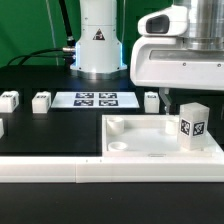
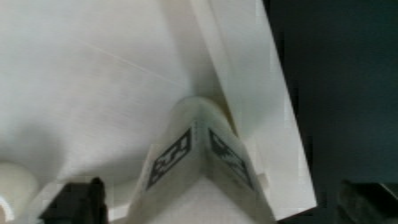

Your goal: Assemble square table

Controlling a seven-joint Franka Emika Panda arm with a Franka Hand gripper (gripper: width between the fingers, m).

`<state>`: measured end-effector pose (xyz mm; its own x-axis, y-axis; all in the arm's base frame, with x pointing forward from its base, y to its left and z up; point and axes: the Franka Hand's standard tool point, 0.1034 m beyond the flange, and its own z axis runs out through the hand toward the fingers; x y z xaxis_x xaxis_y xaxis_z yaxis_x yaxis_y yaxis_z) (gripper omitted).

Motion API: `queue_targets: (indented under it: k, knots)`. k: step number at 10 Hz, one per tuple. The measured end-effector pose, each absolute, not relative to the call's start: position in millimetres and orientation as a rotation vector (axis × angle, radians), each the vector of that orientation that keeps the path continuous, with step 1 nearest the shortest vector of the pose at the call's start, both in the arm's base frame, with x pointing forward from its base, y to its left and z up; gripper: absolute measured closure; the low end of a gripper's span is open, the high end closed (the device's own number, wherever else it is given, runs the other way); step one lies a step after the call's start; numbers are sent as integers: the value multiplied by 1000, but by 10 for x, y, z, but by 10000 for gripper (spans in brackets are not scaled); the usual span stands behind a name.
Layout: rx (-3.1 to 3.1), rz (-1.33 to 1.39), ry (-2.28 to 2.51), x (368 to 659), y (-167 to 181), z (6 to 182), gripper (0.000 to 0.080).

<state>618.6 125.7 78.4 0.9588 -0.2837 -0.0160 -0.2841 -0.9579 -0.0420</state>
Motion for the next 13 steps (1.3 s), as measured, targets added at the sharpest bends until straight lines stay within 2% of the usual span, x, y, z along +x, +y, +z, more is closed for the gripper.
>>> queue_targets:
  k: [6, 9, 11, 13]
  knots:
    - [-3112, -9, -404, 6195, 1251, 790, 150]
    - [-3095, -9, -521, 6196, 1229, 786, 163]
    - [-3095, -9, -519, 6198, 1223, 787, 513]
    - [-3101, -9, -482, 6198, 1218, 786, 509]
